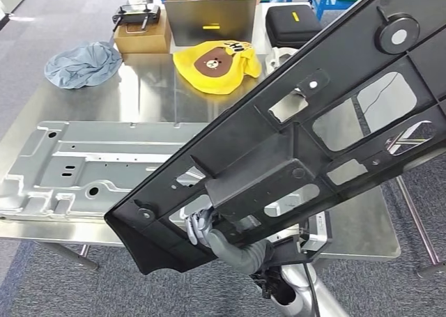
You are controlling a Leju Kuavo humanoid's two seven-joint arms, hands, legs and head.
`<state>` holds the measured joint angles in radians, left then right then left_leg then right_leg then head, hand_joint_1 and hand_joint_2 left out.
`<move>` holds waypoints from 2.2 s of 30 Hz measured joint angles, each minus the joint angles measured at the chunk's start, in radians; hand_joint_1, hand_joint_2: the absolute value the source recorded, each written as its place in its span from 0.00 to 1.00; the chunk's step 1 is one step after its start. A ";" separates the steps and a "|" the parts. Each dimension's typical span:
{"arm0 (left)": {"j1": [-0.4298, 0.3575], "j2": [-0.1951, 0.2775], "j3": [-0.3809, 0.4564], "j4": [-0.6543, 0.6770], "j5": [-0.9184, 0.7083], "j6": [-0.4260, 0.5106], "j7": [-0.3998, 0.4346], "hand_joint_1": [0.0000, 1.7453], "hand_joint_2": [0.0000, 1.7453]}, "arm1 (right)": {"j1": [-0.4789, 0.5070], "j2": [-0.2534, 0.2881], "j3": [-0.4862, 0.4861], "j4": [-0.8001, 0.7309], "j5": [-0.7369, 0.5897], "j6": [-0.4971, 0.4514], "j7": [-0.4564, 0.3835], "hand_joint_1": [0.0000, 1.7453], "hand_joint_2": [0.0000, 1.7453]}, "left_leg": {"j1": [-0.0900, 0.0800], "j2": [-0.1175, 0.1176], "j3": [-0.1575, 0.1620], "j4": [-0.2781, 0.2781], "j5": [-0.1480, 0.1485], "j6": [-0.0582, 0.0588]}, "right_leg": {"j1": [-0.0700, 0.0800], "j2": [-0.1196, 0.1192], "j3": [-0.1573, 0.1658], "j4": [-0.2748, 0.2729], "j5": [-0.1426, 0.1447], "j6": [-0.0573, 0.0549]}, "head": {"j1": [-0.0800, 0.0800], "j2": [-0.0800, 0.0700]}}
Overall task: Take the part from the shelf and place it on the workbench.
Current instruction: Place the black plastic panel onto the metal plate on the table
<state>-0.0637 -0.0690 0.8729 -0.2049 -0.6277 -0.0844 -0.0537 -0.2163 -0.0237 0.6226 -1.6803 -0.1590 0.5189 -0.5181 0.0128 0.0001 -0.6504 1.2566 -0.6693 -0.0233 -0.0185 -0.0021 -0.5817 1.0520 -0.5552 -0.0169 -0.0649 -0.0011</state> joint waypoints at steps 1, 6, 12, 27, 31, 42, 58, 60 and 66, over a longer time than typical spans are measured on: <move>0.001 0.000 0.000 0.000 -0.001 0.000 0.000 0.00 1.00 | -0.001 0.000 0.000 0.000 0.001 0.000 0.000 1.00 1.00 | 0.000 0.000 -0.030 0.044 -0.005 -0.001 | 0.001 0.001 0.004 0.000 -0.004 -0.001 | 0.000 0.000; 0.003 0.000 0.001 0.000 -0.013 0.000 0.000 0.00 1.00 | -0.013 0.002 0.000 0.000 0.014 -0.025 0.001 1.00 1.00 | -0.007 -0.001 0.021 -0.146 0.156 0.021 | 0.002 0.005 0.043 -0.001 -0.029 0.009 | 0.000 0.000; 0.006 -0.001 0.002 0.000 -0.029 0.009 0.003 0.00 1.00 | -0.038 0.003 -0.002 -0.002 0.125 -0.112 0.000 1.00 1.00 | -0.011 -0.003 0.044 -0.201 0.144 0.012 | 0.005 0.005 0.047 -0.008 -0.037 0.014 | 0.001 0.000; 0.000 -0.002 0.004 0.000 -0.081 -0.004 0.001 0.00 1.00 | -0.165 0.017 0.001 0.001 0.433 -0.339 0.078 1.00 1.00 | -0.010 -0.003 0.047 -0.200 0.141 0.019 | 0.006 0.005 0.052 -0.018 -0.034 0.024 | 0.001 0.000; -0.002 -0.002 0.004 0.000 -0.100 -0.010 0.000 0.00 1.00 | -0.222 0.030 0.002 0.015 0.536 -0.393 0.126 1.00 1.00 | -0.008 -0.003 0.048 -0.201 0.142 0.019 | 0.008 0.005 0.054 -0.017 -0.034 0.024 | 0.002 0.000; -0.009 -0.002 0.002 0.000 -0.146 -0.028 0.003 0.00 1.00 | -0.414 0.094 0.041 0.165 0.676 -0.399 0.236 1.00 1.00 | -0.007 -0.003 0.049 -0.201 0.142 0.018 | 0.009 0.005 0.055 -0.017 -0.034 0.024 | 0.005 0.000; -0.012 -0.006 -0.004 0.000 -0.199 -0.040 0.008 0.00 1.00 | -0.563 0.192 0.123 0.469 1.029 -0.544 0.386 1.00 1.00 | -0.007 -0.003 0.049 -0.201 0.142 0.018 | 0.009 0.005 0.055 -0.017 -0.034 0.024 | 0.005 0.000; -0.012 -0.006 -0.004 0.000 -0.205 -0.040 0.009 0.00 1.00 | -0.571 0.202 0.124 0.505 1.086 -0.570 0.410 1.00 1.00 | -0.007 -0.003 0.049 -0.201 0.142 0.018 | 0.009 0.005 0.055 -0.017 -0.034 0.024 | 0.005 0.000; -0.011 -0.008 -0.003 0.000 -0.221 -0.040 0.012 0.00 1.00 | -0.597 0.223 0.113 0.606 1.239 -0.620 0.470 1.00 1.00 | -0.007 -0.003 0.049 -0.201 0.142 0.018 | 0.009 0.005 0.055 -0.017 -0.034 0.024 | 0.005 0.000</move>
<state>-0.0752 -0.0772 0.8701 -0.2049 -0.8487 -0.1247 -0.0421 -0.8134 0.1991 0.7354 -1.0739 1.0801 -0.1007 -0.0485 0.0058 -0.0026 -0.6012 1.0556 -0.5277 -0.0049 -0.0095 0.0033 -0.5268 1.0348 -0.5894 0.0070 -0.0601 -0.0011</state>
